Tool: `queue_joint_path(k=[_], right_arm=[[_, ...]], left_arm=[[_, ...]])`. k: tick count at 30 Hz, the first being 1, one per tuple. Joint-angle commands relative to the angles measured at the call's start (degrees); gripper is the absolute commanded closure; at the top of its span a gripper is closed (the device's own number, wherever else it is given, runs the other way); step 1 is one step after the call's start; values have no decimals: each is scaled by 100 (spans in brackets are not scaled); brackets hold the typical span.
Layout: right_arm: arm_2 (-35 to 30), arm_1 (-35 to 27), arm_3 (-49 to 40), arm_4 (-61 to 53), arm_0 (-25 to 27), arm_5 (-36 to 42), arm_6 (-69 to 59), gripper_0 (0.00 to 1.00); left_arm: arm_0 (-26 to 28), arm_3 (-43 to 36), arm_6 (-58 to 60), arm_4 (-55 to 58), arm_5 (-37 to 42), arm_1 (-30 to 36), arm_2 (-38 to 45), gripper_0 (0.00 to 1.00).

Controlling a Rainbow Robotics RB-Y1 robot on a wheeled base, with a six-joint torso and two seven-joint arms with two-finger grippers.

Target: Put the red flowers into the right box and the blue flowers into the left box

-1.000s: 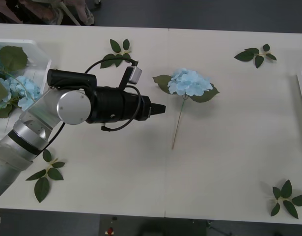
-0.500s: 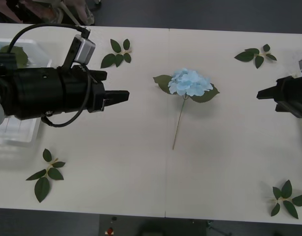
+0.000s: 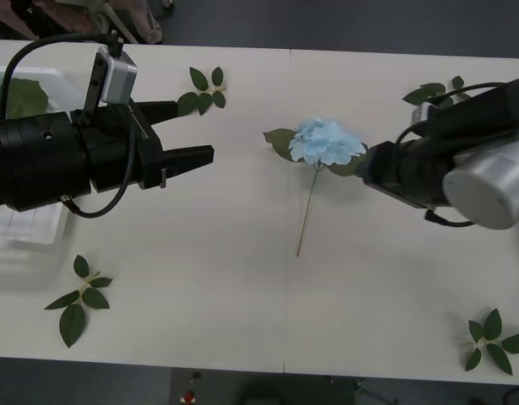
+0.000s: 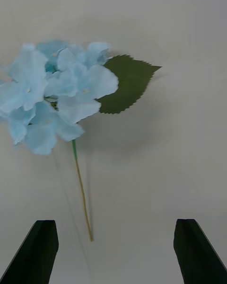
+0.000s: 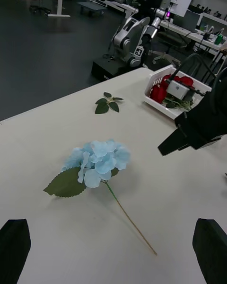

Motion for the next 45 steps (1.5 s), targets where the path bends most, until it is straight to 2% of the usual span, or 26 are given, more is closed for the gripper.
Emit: queue_joint_path(k=[1, 5, 11, 16, 26, 35, 41, 43, 45], right_arm=[[717, 158, 353, 540, -631, -107, -615, 28], [1210, 703, 1170, 1155, -1000, -380, -659, 28], [1227, 1573, 2339, 1867, -1308, -775, -580, 28], [1245, 1986, 3104, 2209, -1536, -934, -545, 28], [1675, 2162, 4070, 2491, -1738, -1540, -580, 28], [1702, 2214, 4492, 2482, -1765, -1918, -519, 28], [1702, 2276, 4774, 2482, -1818, -2182, -475, 47], [1702, 2267, 4782, 2473, -1826, -2173, -466, 58], [1693, 2258, 4774, 2438, -1826, -2164, -448, 82]], left_arm=[[-63, 56, -540, 319, -66, 0, 37, 0], [-63, 126, -760, 600, -66, 0, 37, 0], [-80, 126, -786, 635, -66, 0, 37, 0], [-71, 118, -821, 635, -66, 0, 37, 0], [-80, 126, -839, 653, -66, 0, 37, 0], [-80, 126, -839, 653, -66, 0, 37, 0], [-80, 126, -839, 653, -66, 0, 37, 0], [-80, 126, -839, 653, -66, 0, 37, 0], [-80, 126, -839, 653, -66, 0, 37, 0]])
